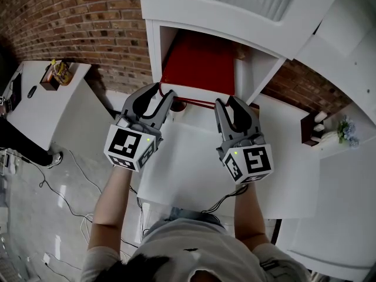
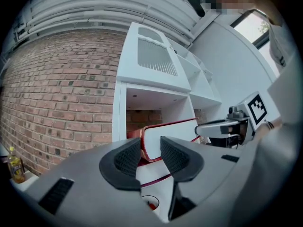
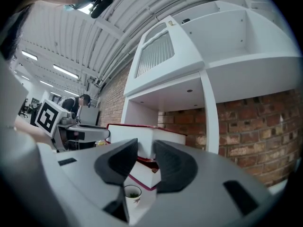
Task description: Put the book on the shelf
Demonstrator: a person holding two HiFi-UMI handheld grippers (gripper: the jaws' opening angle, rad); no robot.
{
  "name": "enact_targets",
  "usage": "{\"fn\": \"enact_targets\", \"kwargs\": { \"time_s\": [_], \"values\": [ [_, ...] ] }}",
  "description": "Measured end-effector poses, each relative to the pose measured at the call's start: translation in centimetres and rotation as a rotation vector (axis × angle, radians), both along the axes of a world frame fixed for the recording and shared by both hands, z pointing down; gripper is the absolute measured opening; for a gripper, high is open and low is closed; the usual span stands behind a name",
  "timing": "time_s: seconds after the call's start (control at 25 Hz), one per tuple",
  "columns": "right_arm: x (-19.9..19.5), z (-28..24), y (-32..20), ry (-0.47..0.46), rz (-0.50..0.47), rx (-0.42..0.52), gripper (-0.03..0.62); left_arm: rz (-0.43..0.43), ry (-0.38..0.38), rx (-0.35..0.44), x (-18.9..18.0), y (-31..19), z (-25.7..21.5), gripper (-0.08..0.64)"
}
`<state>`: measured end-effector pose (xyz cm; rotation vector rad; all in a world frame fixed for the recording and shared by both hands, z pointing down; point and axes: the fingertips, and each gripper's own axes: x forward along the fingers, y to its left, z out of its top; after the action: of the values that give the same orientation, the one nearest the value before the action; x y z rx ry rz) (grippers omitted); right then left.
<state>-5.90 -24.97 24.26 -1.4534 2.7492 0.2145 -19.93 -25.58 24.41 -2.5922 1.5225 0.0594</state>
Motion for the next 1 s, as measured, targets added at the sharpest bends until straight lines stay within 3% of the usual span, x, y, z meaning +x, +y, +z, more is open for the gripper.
{"fn": "enact_targets", "kwargs": {
  "time_s": [1.0],
  "values": [
    [-0.3,2.1,-2.8,-0.011,-0.001,-0.057,0.124,-0.055,-0.026,-0.029,-0.4,-2.9,1.6,0.137]
  ]
}}
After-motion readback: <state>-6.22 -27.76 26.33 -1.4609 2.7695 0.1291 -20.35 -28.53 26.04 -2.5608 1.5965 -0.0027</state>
